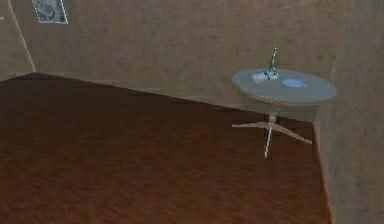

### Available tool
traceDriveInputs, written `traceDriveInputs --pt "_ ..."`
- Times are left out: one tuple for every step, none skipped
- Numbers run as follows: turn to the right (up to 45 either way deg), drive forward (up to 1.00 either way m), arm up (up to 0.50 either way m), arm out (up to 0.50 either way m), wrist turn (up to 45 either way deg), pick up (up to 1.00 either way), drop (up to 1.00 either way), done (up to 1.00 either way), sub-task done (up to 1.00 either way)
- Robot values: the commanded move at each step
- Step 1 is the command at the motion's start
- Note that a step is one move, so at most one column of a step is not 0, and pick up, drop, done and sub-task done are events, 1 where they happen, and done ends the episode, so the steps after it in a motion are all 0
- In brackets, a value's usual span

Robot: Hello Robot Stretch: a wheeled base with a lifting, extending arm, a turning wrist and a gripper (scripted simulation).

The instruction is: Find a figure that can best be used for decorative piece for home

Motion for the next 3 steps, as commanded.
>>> traceDriveInputs --pt "0.0 1.0 0.0 0.0 0.0 0.0 0.0 0.0 0.0" --pt "0.0 0.8 0.0 0.0 0.0 0.0 0.0 0.0 0.0" --pt "45.0 0.0 0.0 0.0 0.0 0.0 0.0 0.0 0.0"
